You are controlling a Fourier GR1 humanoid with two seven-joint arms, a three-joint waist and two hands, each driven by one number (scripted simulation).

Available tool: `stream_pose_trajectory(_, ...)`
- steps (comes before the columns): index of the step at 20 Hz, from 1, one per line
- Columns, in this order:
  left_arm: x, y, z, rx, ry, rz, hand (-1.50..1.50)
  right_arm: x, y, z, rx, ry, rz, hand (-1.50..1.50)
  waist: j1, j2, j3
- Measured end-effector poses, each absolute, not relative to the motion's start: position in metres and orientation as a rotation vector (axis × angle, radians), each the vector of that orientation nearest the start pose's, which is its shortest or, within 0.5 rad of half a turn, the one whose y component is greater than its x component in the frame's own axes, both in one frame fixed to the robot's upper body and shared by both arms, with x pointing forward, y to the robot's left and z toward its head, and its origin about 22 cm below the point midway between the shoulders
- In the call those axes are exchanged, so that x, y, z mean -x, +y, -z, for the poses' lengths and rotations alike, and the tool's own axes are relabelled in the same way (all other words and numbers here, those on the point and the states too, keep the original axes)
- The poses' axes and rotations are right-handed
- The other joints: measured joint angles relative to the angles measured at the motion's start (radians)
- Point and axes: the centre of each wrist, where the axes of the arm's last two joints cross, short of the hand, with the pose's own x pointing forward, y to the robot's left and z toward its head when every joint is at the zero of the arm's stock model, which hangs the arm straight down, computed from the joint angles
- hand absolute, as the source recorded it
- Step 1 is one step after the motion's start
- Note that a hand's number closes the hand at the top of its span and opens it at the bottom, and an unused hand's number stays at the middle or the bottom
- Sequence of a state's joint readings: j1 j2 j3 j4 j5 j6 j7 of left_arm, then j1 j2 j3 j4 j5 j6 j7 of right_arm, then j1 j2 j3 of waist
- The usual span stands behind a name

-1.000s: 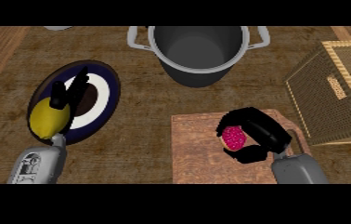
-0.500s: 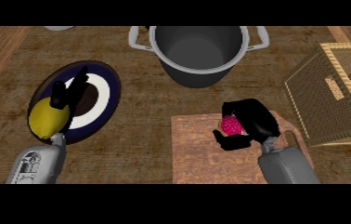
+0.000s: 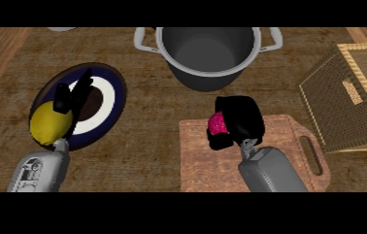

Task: Pick the cupcake from the cutting board and place it in the basket

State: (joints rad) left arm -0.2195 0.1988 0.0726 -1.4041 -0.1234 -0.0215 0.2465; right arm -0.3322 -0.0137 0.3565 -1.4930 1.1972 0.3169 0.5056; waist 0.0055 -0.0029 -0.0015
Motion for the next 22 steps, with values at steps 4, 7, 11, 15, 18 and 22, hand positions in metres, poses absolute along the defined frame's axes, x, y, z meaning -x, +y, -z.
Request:
stream_pose_trajectory(4, -0.294, 0.273, -0.025, -0.26, -1.353, 0.214, 0.0, -0.28, -0.102, -0.095, 0.855, -1.267, -1.068, 1.5, -0.002, -0.001, 0.001)
stream_pose_trajectory(7, -0.293, 0.275, -0.022, -0.262, -1.355, 0.215, 0.0, -0.27, -0.101, -0.131, 0.8, -1.39, -0.918, 1.5, -0.006, -0.002, 0.001)
stream_pose_trajectory(11, -0.295, 0.278, -0.025, -0.268, -1.355, 0.212, 0.0, -0.256, -0.101, -0.185, 0.757, -1.521, -0.71, 1.5, -0.006, -0.004, 0.001)
stream_pose_trajectory(15, -0.295, 0.279, -0.021, -0.264, -1.349, 0.213, 0.0, -0.245, -0.099, -0.238, 0.767, -1.625, -0.594, 1.5, -0.005, -0.003, 0.0)
stream_pose_trajectory(18, -0.297, 0.277, -0.02, -0.26, -1.349, 0.212, 0.0, -0.242, -0.102, -0.271, 0.771, -1.697, -0.524, 1.5, -0.007, -0.002, 0.0)
stream_pose_trajectory(22, -0.294, 0.275, -0.026, -0.266, -1.353, 0.212, 0.0, -0.243, -0.113, -0.303, 0.779, -1.746, -0.452, 1.5, -0.007, -0.004, 0.0)
